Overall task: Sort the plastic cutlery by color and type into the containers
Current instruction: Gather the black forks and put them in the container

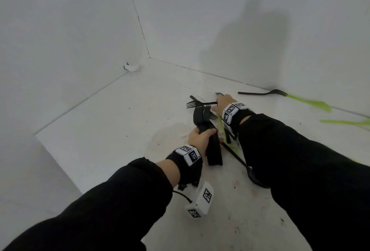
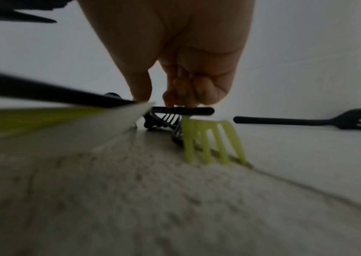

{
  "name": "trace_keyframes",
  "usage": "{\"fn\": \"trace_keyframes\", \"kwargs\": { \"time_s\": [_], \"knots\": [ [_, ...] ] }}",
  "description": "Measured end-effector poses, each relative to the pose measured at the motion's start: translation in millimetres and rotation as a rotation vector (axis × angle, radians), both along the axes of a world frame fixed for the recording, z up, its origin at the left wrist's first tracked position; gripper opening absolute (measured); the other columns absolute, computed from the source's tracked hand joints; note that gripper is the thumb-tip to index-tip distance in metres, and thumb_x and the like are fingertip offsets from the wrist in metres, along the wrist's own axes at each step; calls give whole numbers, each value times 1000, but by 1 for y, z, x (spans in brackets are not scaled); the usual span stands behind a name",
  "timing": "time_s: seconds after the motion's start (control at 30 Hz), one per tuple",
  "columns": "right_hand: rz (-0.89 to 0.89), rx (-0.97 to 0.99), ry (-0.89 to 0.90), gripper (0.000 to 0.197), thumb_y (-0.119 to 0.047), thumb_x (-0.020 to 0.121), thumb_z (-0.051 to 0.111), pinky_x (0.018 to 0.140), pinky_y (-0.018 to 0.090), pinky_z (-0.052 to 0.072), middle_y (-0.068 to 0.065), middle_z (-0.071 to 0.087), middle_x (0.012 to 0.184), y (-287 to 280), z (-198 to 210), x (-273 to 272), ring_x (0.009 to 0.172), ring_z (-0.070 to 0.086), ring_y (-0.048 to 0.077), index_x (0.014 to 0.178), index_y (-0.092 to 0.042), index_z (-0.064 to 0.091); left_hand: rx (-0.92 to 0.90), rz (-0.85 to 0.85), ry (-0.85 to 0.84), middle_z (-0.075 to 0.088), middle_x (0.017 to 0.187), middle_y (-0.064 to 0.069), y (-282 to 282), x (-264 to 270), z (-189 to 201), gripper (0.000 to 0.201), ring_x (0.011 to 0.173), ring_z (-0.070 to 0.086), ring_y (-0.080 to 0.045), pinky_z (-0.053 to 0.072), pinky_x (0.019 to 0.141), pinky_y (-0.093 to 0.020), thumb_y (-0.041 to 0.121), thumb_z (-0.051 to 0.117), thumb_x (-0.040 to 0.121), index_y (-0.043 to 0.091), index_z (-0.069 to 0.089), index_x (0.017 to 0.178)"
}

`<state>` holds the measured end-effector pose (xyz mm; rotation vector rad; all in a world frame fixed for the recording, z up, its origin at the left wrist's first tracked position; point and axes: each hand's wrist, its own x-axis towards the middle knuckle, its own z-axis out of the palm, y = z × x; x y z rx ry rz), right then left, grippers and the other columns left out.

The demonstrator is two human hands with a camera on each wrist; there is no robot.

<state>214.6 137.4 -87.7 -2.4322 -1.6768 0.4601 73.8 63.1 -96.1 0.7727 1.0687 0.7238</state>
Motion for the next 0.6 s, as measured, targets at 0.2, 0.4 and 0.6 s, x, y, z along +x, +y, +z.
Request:
{"fn": "trace_keyframes", "kwargs": {
  "time_s": [0.2, 0.4, 0.6],
  "knots": [
    [232, 21, -265, 33, -24, 93, 46, 95, 40, 40, 9, 37, 128, 7, -10, 0, 118, 39, 30, 126, -25, 52, -28, -11, 4, 63, 82, -13, 3, 0, -1, 8, 48, 64, -22, 54, 47, -30, -1, 57, 88, 5, 53, 92],
    [147, 35, -293, 27, -13, 96, 37, 97, 38, 35, 13, 54, 123, 16, -6, -9, 116, 47, 31, 119, -7, 50, -25, -5, -20, 61, 83, -11, 5, -5, -1, 10, 47, 63, -21, 54, 46, -30, -1, 54, 90, 2, 50, 98],
    [-6, 247, 116, 32, -5, 91, 41, 84, 38, 43, 19, 53, 117, 23, 5, -14, 106, 54, 36, 123, 0, 38, -33, 14, -41, 62, 83, -9, 8, -14, -3, 7, 49, 64, -21, 56, 48, -31, -1, 54, 89, 4, 52, 93]
  ]
}}
